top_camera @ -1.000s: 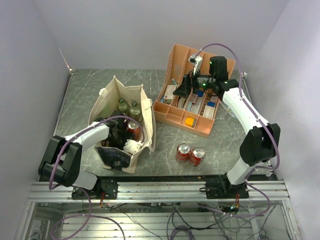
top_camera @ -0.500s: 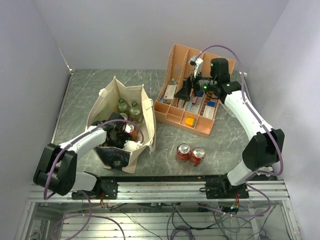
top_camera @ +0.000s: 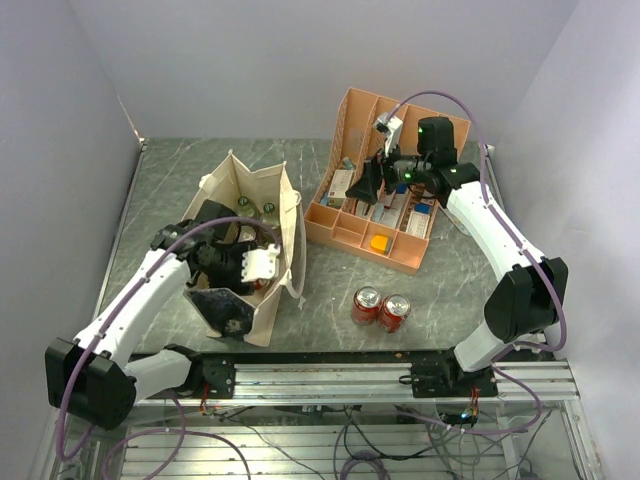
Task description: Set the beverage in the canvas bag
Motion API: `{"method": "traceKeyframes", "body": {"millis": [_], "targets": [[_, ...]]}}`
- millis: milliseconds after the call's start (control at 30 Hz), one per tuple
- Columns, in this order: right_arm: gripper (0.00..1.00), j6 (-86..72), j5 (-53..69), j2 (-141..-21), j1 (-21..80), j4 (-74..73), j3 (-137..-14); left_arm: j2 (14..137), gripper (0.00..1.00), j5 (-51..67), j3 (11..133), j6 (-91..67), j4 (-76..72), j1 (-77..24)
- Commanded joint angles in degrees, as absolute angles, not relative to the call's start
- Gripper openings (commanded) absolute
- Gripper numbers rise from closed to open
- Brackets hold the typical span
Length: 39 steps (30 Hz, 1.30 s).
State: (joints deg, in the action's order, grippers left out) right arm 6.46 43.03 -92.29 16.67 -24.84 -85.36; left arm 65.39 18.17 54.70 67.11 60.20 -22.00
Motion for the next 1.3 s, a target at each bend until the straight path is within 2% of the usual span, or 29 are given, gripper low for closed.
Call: {"method": "traceKeyframes", "body": {"millis": [0, 167, 533, 833, 1267], "targets": [[0.94, 6.7, 43.2, -92.1, 17.2, -24.2, -85.6, 63.6, 0.07, 26.0, 60.3, 54.8, 61.4, -18.4], [0.94, 6.8, 43.2, -91.9, 17.3, -24.2, -85.1, 63.5, 0.07, 29.5, 64.9, 45.0, 59.7, -15.0], [0.94, 5.8, 44.1, -92.9, 17.6, -23.4, -86.0, 62.6, 0.07, 34.5, 70.8, 33.6, 56.6, -9.2], [0.94, 2.9, 50.3, -97.4, 20.8, -23.7, -98.6, 66.2, 0.07, 36.7, 78.2, 31.7, 51.7, -7.6], [0.96, 2.1, 55.5, -105.2, 35.3, -18.2, -111.7, 69.2, 0.07, 39.3, 80.9, 28.9, 41.3, -7.8]]}}
